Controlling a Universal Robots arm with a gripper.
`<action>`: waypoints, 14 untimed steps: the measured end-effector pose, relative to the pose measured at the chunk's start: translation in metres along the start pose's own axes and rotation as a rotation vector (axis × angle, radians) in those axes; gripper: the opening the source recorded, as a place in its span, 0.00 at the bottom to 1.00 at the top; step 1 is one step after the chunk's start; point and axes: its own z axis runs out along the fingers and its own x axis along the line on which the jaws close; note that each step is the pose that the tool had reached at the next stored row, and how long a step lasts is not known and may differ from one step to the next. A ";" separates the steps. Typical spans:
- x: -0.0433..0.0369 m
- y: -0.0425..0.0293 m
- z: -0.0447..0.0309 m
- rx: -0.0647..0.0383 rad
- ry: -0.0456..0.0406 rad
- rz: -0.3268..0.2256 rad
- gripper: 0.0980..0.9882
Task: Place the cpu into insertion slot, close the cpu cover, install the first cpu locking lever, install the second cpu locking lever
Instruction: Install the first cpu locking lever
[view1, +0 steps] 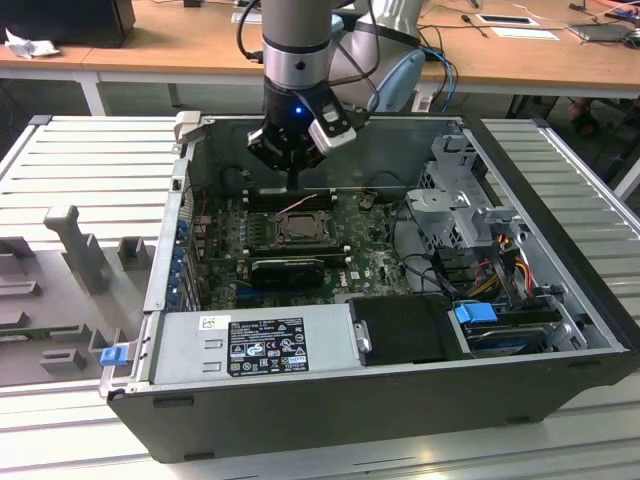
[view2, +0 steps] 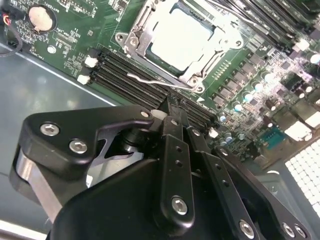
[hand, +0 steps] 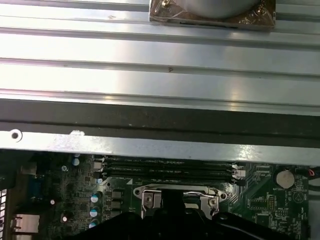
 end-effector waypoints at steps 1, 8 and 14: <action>-0.0006 -0.0001 0.0012 0.000 0.0002 -0.003 0.01; -0.0057 -0.0021 0.0227 -0.026 -0.0013 -0.003 0.01; -0.0097 -0.0018 0.0272 -0.028 -0.0011 -0.003 0.01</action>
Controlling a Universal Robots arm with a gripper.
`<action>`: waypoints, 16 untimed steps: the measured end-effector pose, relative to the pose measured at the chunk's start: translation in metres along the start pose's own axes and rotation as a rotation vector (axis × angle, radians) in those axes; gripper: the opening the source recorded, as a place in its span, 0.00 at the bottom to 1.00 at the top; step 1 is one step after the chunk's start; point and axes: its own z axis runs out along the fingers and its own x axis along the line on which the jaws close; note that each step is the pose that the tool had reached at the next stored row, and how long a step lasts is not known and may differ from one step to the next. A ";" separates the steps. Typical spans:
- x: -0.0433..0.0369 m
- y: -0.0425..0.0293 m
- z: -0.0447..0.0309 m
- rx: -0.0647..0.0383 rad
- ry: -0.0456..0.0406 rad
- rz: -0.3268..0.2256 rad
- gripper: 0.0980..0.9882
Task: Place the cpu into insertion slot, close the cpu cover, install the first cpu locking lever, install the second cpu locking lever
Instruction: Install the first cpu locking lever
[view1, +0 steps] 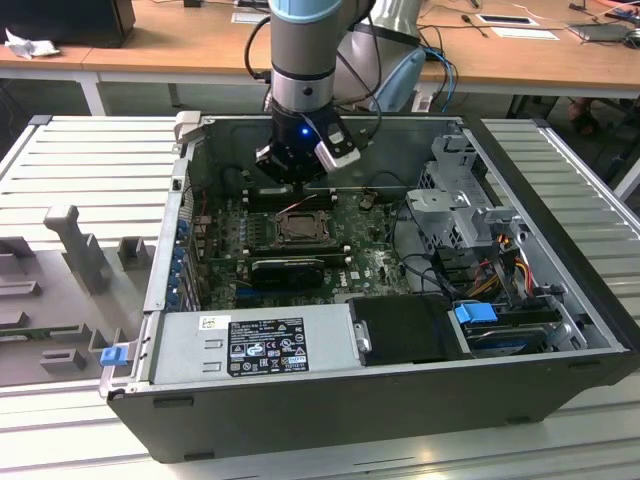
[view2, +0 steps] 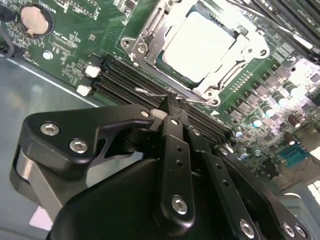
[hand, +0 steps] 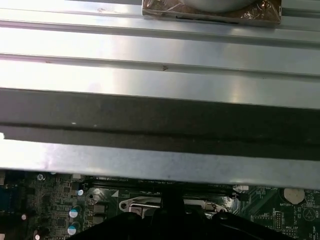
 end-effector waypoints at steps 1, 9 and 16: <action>-0.0012 0.0003 0.0003 0.000 0.0000 0.000 0.01; -0.0127 0.0001 0.0048 0.000 -0.0001 0.000 0.01; -0.0148 -0.0005 0.0099 0.000 -0.0001 0.000 0.01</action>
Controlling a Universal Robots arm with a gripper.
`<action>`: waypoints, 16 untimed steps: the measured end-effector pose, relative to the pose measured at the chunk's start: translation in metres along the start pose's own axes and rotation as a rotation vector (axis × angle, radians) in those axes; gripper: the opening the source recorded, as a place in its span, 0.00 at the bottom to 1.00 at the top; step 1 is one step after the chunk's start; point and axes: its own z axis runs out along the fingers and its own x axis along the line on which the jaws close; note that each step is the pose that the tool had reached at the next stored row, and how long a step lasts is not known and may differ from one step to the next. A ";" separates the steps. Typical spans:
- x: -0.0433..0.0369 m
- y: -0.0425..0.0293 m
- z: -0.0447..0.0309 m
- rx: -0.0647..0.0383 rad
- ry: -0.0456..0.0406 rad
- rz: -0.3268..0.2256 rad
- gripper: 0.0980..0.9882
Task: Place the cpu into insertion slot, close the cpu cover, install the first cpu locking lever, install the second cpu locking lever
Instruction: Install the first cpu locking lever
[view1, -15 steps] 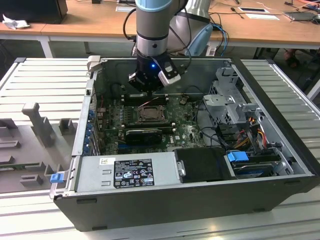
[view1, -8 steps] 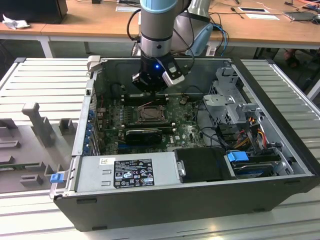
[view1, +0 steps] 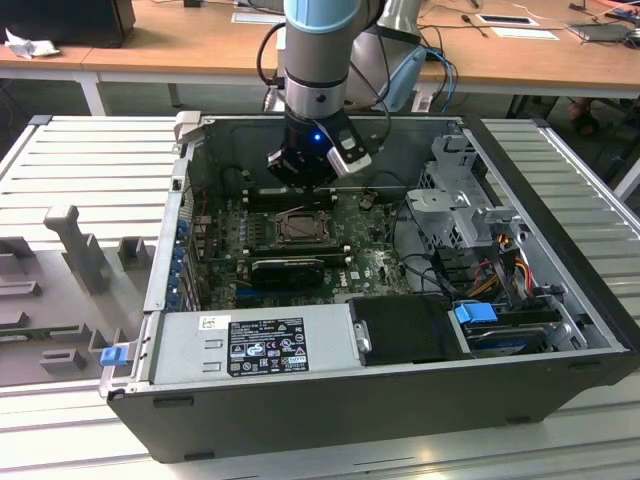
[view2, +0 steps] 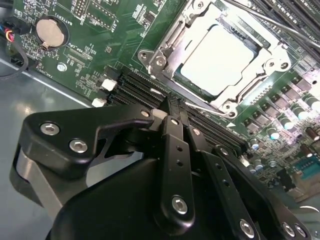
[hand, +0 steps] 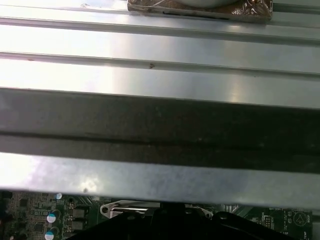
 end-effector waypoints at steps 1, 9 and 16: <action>-0.0003 -0.0001 0.0006 0.000 0.0000 0.000 0.01; -0.0032 -0.0009 0.0070 0.000 0.0000 0.000 0.01; -0.0039 -0.0014 0.0118 0.000 0.0000 0.000 0.01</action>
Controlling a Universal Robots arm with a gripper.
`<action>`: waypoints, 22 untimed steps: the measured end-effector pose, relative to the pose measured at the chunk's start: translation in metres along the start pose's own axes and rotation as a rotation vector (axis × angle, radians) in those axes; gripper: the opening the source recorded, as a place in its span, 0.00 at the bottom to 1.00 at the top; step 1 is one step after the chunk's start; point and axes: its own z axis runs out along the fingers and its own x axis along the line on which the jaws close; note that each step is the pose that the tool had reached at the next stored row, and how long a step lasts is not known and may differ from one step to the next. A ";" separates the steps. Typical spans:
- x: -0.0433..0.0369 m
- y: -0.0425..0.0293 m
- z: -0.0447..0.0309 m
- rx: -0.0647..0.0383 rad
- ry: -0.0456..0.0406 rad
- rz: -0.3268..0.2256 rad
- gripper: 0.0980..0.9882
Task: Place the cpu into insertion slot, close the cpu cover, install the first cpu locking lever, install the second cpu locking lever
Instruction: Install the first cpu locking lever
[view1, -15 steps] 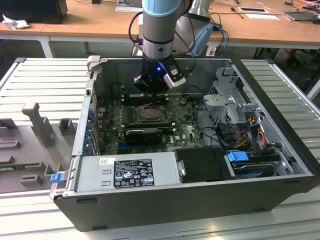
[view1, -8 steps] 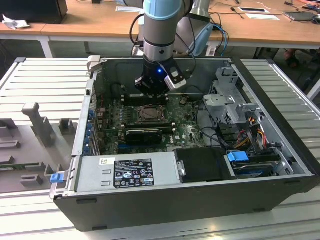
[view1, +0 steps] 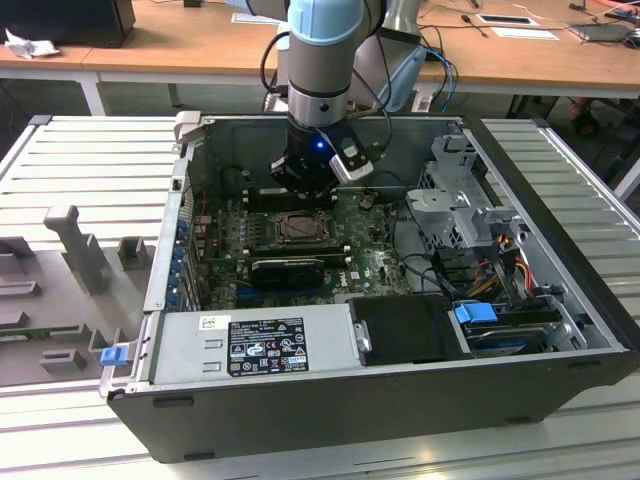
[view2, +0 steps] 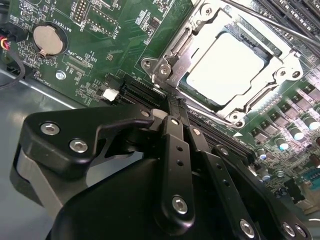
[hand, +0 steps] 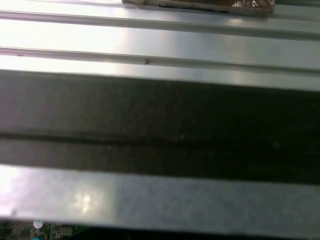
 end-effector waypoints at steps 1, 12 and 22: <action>0.0000 -0.0001 0.0005 0.000 0.0000 0.000 0.01; -0.0001 0.0001 0.0002 0.005 0.0002 0.000 0.01; -0.0001 0.0000 0.0039 0.015 0.0011 0.000 0.01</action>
